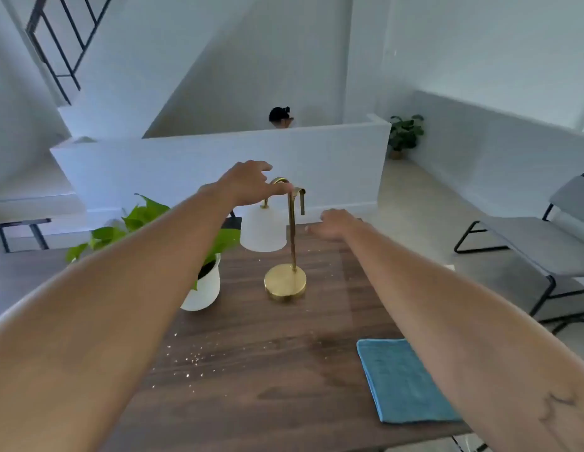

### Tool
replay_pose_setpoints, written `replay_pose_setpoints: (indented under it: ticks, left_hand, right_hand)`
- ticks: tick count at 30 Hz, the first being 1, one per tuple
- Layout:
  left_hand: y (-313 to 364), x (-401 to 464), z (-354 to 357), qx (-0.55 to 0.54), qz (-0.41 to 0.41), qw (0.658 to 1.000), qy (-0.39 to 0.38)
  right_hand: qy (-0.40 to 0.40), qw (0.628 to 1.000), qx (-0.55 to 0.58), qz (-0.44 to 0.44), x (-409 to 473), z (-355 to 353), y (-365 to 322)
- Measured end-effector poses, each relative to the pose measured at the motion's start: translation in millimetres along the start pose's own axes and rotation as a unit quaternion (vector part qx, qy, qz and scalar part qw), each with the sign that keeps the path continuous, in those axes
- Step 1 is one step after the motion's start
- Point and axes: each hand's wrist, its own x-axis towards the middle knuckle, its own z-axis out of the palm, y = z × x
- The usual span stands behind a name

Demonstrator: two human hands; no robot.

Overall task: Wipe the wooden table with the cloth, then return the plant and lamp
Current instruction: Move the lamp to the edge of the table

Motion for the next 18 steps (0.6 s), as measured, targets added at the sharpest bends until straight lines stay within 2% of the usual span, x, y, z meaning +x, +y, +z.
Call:
replay_pose_setpoints:
  ticks: [3,6,12,18]
  left_hand:
    - [-10.9,4.7,9.2,0.012,0.007,1.0,0.006]
    - [-20.1,8.4,17.6,0.004,0.013,1.0,0.017]
    - [-36.0,15.6,23.9,-0.013,0.085,0.996,0.04]
    - [-47.9,25.2,27.4,-0.047,0.105,0.992,0.057]
  right_hand:
    - [-0.063,0.998,0.002,0.026,-1.4,39.1,10.5]
    - [-0.088,0.996,0.003,0.03,-5.4,84.1,14.6]
    - [-0.067,0.997,-0.001,0.042,-1.3,145.4,5.9]
    - [-0.002,0.998,0.004,0.062,10.0,174.5,-5.5]
